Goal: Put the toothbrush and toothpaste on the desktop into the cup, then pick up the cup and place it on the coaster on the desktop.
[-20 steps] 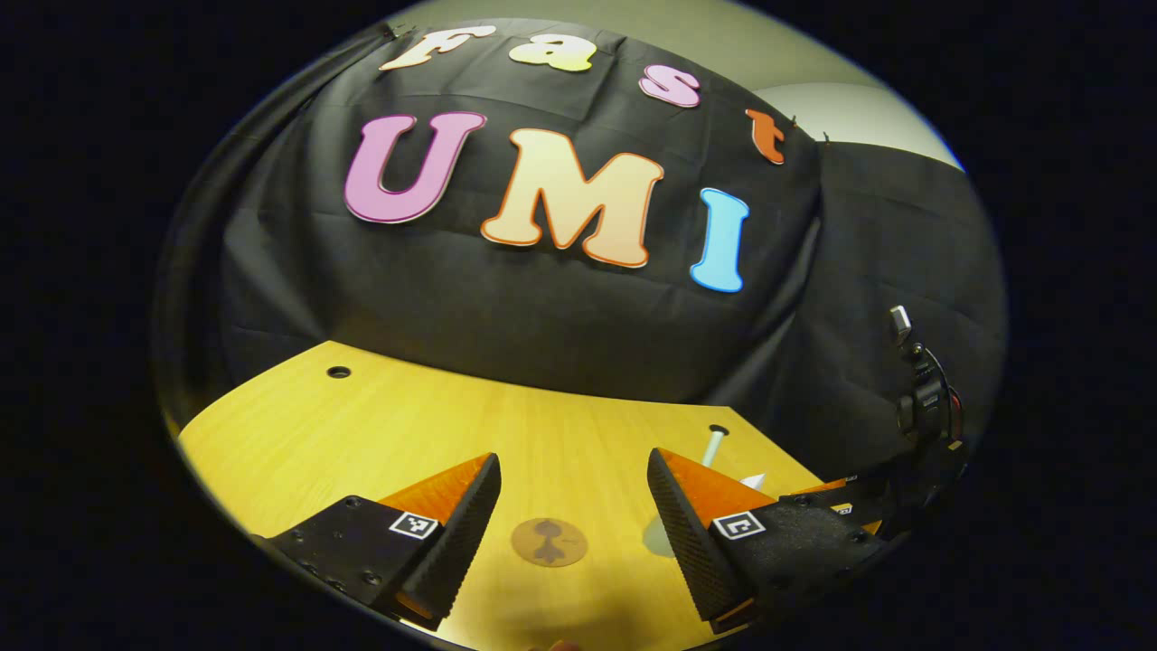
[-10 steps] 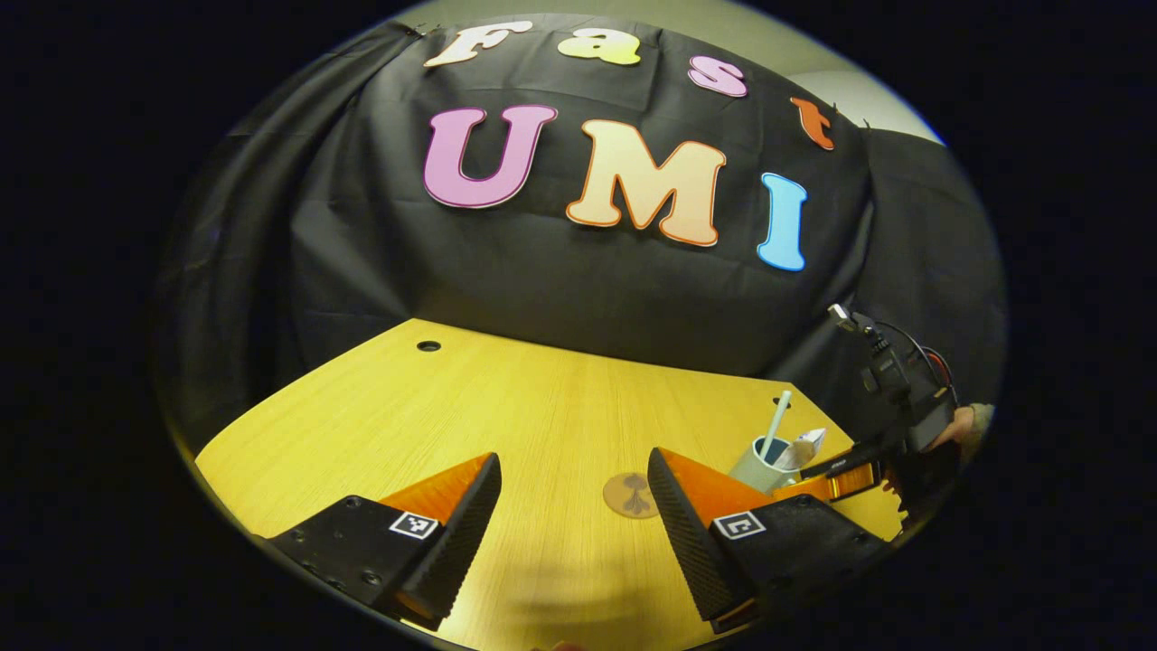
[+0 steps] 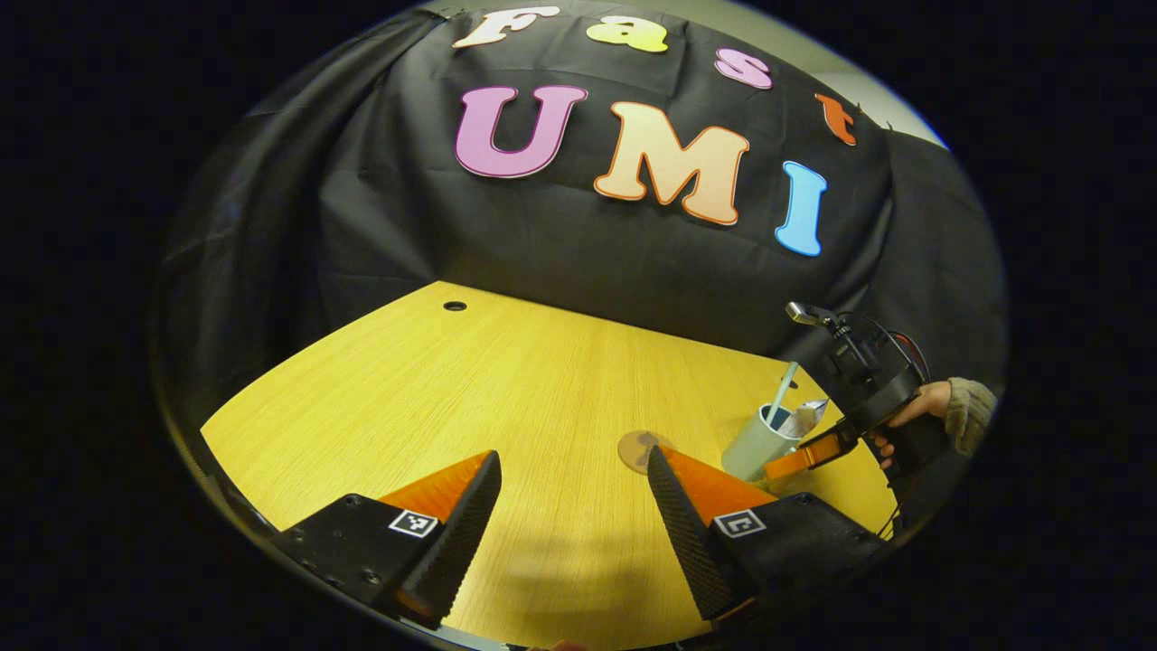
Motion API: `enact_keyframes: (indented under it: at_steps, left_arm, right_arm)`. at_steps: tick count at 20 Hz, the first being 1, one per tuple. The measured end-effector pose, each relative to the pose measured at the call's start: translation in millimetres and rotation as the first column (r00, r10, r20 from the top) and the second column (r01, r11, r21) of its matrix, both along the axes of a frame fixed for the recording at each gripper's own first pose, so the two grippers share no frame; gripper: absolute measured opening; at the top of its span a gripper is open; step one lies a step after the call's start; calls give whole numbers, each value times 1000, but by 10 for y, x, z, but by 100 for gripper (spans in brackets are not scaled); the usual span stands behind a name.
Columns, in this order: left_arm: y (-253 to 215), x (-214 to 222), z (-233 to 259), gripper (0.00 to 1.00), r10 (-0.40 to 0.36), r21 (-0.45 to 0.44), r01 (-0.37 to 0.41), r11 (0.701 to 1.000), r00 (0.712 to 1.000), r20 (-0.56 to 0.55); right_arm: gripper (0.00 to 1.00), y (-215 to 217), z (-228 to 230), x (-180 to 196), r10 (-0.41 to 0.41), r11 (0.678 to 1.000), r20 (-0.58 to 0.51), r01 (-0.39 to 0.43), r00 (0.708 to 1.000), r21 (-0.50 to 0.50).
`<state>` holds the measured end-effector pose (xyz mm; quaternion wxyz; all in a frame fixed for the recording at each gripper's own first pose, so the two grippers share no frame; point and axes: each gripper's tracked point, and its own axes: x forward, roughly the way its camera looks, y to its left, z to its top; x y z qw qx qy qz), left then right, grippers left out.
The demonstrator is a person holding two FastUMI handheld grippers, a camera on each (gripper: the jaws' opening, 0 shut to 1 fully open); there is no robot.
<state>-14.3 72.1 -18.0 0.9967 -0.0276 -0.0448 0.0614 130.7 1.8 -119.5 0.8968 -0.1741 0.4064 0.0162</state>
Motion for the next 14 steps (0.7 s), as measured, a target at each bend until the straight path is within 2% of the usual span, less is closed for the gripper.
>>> enact_keyframes:
  at_steps: [2,4,10,11,14]
  left_arm:
    - [-14,-18,-68,94,-2,-9,2,1000,1000,-16]
    - [-28,-7,-118,94,-11,-23,10,1000,999,-32]
    - [-104,42,-94,94,-39,-39,38,999,999,-26]
    - [-112,51,-80,94,-44,-36,43,998,999,-23]
    - [-114,62,-101,94,-55,-34,54,998,998,-29]
  right_arm:
    - [54,-1,-25,-13,-11,1000,-22,11,1000,16]
    - [34,-1,-41,-14,-7,1000,-30,7,1000,5]
    - [29,18,0,-6,25,998,4,-25,1000,-50]
    - [22,35,10,-1,31,998,15,-31,999,-56]
    - [23,204,56,-10,61,997,22,-60,998,-45]
